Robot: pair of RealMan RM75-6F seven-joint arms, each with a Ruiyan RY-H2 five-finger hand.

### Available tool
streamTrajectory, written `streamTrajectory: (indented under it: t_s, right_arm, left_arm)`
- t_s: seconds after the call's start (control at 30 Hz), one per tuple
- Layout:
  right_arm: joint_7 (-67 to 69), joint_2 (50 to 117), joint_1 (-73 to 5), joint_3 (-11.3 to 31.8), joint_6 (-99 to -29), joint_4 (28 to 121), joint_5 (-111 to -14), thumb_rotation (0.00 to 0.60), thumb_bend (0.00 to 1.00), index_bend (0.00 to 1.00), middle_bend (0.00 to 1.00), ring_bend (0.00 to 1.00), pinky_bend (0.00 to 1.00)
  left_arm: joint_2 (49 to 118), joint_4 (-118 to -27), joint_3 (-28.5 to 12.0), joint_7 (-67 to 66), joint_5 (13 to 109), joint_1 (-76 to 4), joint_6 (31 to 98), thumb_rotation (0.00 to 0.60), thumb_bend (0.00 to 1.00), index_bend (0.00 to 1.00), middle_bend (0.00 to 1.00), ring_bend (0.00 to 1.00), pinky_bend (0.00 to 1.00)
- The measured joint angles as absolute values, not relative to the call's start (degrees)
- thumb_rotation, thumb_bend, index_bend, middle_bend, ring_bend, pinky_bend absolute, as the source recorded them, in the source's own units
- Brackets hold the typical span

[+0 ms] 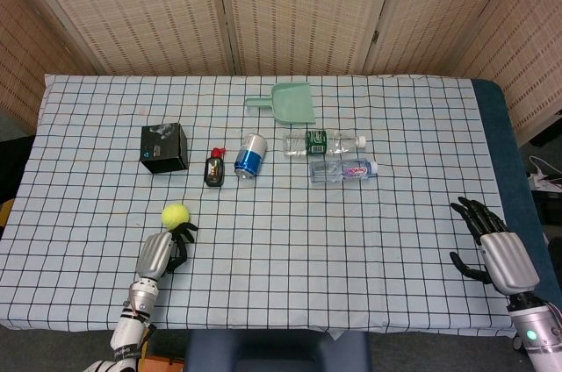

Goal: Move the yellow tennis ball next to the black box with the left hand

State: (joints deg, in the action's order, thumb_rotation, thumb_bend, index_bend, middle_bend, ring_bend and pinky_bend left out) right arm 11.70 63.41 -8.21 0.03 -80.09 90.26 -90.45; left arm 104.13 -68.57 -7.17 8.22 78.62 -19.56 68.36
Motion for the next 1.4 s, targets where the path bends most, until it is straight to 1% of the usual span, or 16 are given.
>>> streamTrajectory:
  t_s: [0.13, 0.3, 0.57, 0.8, 1.23, 1.4]
  right_arm:
    - [11.8, 63.4, -8.2, 0.0, -80.1, 90.3, -90.5, 0.6, 0.27, 0.1, 0.03, 0.0, 0.14]
    - [11.8, 63.4, -8.2, 0.0, -80.2, 90.3, -90.5, 0.6, 0.27, 0.1, 0.03, 0.0, 0.14]
    - [11.6, 63.4, -8.2, -0.1, -80.2, 90.4, -90.7, 0.6, 0.27, 0.1, 0.03, 0.0, 0.14]
    - [11.4, 63.4, -8.2, -0.1, -80.0, 90.4, -90.6, 0.6, 0.27, 0.1, 0.03, 0.0, 0.14]
    - [11.4, 63.4, -8.3, -0.1, -79.8, 90.3, -90.4, 0.6, 0.27, 0.1, 0.03, 0.0, 0.14]
    - [11.3, 63.4, -8.3, -0.1, -79.6, 90.3, -90.4, 0.6, 0.27, 0.1, 0.03, 0.0, 0.14]
  left_arm:
    - [104.8, -66.5, -7.2, 7.2, 78.9, -20.3, 68.3, 0.6, 0.87, 0.34, 0.44, 0.48, 0.78]
    - [105.0, -64.3, -6.8, 5.2, 80.0, -20.9, 68.8, 0.6, 0.87, 0.36, 0.44, 0.48, 0.78]
    - [103.8, -62.6, -6.4, -0.4, 81.9, -21.9, 70.7, 0.6, 0.86, 0.39, 0.46, 0.48, 0.78]
    - [103.4, -61.5, -6.2, -1.9, 82.2, -23.0, 70.3, 0.6, 0.86, 0.39, 0.46, 0.48, 0.78]
    - [105.1, -53.1, -6.1, -5.3, 83.7, -25.9, 69.6, 0.6, 0.87, 0.41, 0.48, 0.48, 0.76]
    - [105.6, -52.0, -6.6, -6.1, 83.3, -27.1, 68.8, 0.6, 0.86, 0.41, 0.48, 0.48, 0.76]
